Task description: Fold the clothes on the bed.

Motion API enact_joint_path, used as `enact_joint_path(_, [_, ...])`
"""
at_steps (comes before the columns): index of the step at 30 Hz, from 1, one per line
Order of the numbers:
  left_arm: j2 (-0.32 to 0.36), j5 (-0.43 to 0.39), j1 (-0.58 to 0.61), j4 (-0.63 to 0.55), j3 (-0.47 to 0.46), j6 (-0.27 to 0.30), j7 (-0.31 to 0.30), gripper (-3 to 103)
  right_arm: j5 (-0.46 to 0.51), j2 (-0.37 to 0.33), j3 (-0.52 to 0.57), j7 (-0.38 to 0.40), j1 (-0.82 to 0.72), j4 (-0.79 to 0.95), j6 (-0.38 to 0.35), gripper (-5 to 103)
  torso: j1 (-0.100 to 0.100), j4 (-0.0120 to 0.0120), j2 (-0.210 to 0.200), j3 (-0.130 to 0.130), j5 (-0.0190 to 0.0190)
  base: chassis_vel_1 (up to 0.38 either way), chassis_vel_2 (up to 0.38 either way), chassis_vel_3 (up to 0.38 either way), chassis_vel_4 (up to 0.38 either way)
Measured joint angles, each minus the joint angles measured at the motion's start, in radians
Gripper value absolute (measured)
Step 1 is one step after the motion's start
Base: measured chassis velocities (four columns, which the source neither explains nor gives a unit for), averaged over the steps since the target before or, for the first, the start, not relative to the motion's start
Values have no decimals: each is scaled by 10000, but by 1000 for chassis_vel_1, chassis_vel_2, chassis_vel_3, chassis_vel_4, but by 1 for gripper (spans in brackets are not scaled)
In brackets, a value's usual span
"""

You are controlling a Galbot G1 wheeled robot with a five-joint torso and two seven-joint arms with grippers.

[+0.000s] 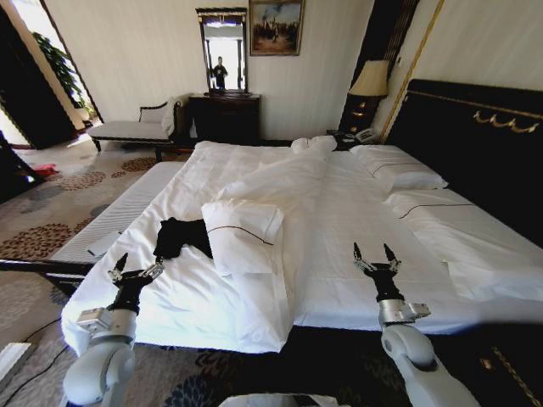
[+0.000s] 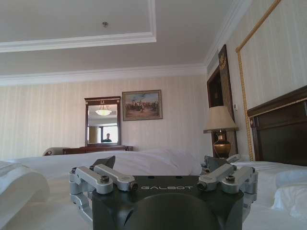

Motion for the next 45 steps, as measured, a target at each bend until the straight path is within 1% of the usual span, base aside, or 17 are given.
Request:
enact_joint_path(8, [-74,81,37,-77,23,-38,0,100,105,8,-50,-3,8,56,54,100,-16,-2,5,-6,-1,0,0,0,0])
enact_joint_path(11, [-95,105,90,-225,-6,-50,0,100,658,-290,-414,-36,159,159,17,100,-12,-2,4,-4,-5,0,0,0,0])
enact_joint_path(13, [-63,50,130,-441,-96,-51,0,100,1903,-633,-860,-274,355,312,-181,100,-9,-2,3,-3,1,0,0,0,0])
enact_joint_path(14, [-63,50,130,-441,-96,-51,0,100,1903,-633,-860,-274,355,312,-181,100,-9,-2,3,-3,1,0,0,0,0])
enact_joint_path(16, [8,-54,200,-679,-220,-37,-3,100,4184,-1071,-1517,-372,799,598,-614,100,-9,-2,4,-3,-2,0,0,0,0])
enact_joint_path(18, [29,-72,294,-847,-306,-29,-5,100,6064,-1330,-1957,-378,1271,733,-1027,100,-10,-2,4,-3,1,0,0,0,0])
enact_joint_path(19, [29,-72,294,-847,-306,-29,-5,100,6064,-1330,-1957,-378,1271,733,-1027,100,-10,-2,4,-3,1,0,0,0,0])
enact_joint_path(22, [-75,-22,467,-987,-406,-36,-9,100,8777,-1646,-2781,-244,2755,562,-1897,100,-10,1,4,-3,-6,0,0,0,0])
enact_joint_path(24, [-106,5,497,-994,-423,-43,-9,100,9055,-1672,-2941,-192,3076,412,-2025,100,-11,1,4,-3,-5,0,0,0,0])
enact_joint_path(25, [-215,92,586,-1005,-467,-71,-15,100,9704,-1702,-3477,-75,4002,-33,-2300,100,-9,3,4,-2,-3,0,0,0,0])
enact_joint_path(28, [-357,183,690,-1008,-562,-98,-18,100,10344,-1689,-4258,-97,5030,-604,-2600,100,-8,2,3,-2,1,0,0,0,0])
enact_joint_path(31, [-462,244,770,-1014,-647,-109,-24,100,10465,-1617,-4966,-337,5756,-1169,-2745,100,-9,0,3,-2,-2,0,0,0,0])
enact_joint_path(33, [-482,260,791,-1021,-674,-111,-24,100,10489,-1596,-5135,-434,5913,-1310,-2760,100,-9,-1,3,-2,-2,0,0,0,0])
enact_joint_path(36, [-572,270,877,-1066,-849,-117,-35,100,10712,-1517,-6018,-1499,6710,-2139,-2926,100,-9,-1,3,-2,-2,0,0,0,0])
enact_joint_path(37, [-572,270,877,-1066,-849,-117,-35,100,10712,-1517,-6018,-1499,6710,-2139,-2926,100,-9,-1,3,-2,-2,0,0,0,0])
enact_joint_path(40, [-637,270,919,-1065,-938,-154,-40,100,10785,-1624,-6844,-2443,7377,-2784,-3313,100,-9,-3,3,-2,-2,0,0,0,0])
enact_joint_path(45, [-741,252,921,-1067,-979,-177,-51,100,10778,-1613,-7724,-2658,8260,-3542,-3420,100,-9,-1,3,-3,-3,0,0,0,0])
